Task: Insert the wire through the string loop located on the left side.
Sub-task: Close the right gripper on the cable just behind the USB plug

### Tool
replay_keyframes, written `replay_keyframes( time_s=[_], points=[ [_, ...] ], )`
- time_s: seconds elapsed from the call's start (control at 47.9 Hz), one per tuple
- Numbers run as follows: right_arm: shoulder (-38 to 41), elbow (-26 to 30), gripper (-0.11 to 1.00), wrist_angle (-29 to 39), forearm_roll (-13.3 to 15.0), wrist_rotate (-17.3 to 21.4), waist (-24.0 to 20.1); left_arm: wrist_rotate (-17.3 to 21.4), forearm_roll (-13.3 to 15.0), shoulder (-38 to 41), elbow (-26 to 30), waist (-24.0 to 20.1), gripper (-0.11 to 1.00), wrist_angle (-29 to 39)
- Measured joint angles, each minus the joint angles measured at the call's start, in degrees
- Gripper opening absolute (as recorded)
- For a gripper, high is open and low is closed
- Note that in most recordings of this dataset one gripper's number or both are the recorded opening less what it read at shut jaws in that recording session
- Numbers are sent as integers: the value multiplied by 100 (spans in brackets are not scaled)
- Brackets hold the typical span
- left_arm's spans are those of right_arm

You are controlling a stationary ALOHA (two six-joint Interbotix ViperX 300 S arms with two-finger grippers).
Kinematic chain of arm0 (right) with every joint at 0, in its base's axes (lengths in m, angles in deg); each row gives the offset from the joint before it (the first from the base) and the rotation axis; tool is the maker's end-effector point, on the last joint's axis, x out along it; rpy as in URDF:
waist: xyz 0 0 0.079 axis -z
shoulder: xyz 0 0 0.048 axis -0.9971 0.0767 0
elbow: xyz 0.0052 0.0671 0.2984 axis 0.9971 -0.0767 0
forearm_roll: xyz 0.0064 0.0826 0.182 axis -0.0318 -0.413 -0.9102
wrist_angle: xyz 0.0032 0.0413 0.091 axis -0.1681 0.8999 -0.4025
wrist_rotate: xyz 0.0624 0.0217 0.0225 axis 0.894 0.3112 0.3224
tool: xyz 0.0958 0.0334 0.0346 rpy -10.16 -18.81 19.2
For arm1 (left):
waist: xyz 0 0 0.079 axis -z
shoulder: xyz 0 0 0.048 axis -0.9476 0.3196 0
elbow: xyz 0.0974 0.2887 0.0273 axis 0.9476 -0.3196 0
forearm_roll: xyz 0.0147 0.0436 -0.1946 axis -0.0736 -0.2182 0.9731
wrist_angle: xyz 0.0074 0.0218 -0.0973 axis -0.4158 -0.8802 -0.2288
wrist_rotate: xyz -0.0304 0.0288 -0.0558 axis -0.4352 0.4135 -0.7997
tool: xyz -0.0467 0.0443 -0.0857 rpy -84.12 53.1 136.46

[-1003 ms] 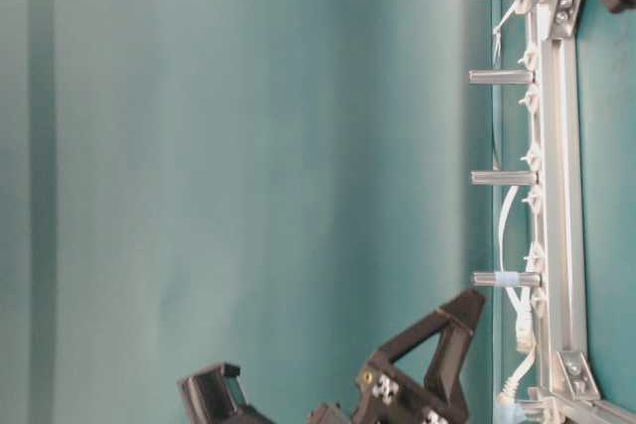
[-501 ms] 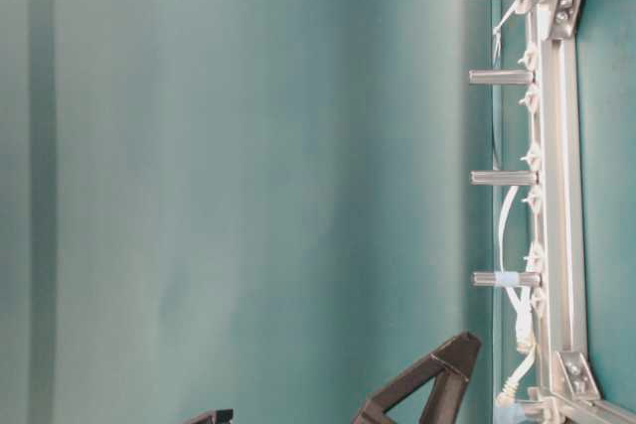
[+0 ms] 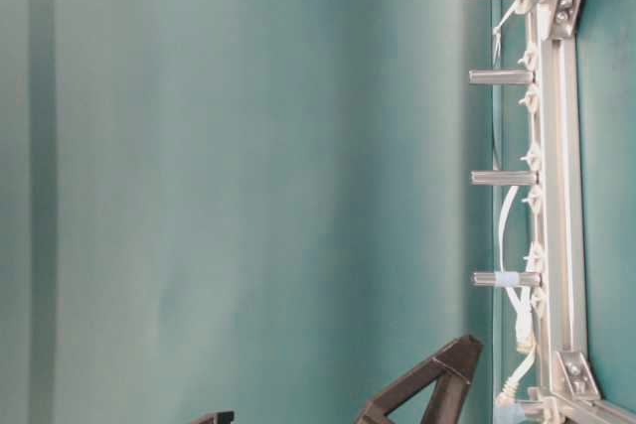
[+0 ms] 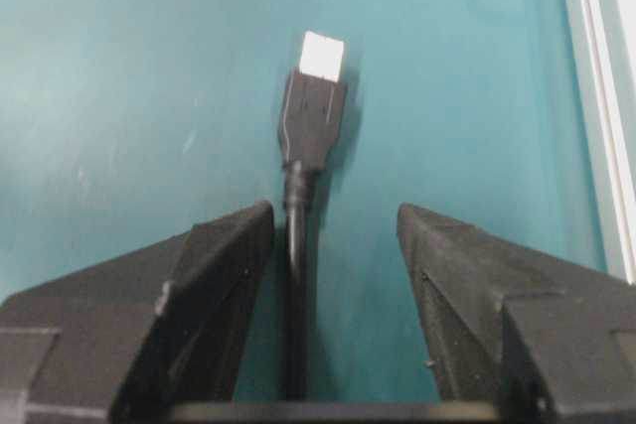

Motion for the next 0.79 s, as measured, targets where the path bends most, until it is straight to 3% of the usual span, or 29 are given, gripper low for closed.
replay_keyframes(
  time_s=[0.272, 0.439, 0.585, 0.71, 0.794],
  points=[
    [79, 70, 63, 114, -158, 0, 0, 0, 0, 0, 0, 0, 75, 0],
    [88, 70, 57, 132, -185, -9, 0, 0, 0, 0, -9, 0, 75, 0],
    [79, 35, 39, 132, -176, -9, -18, 0, 0, 0, -26, 0, 75, 0],
    [79, 44, 11, 237, -176, -35, -53, 0, 0, 0, -35, 0, 75, 0],
    [79, 35, 10, 281, -167, -44, -53, 9, 0, -9, -35, 0, 75, 0]
  ],
)
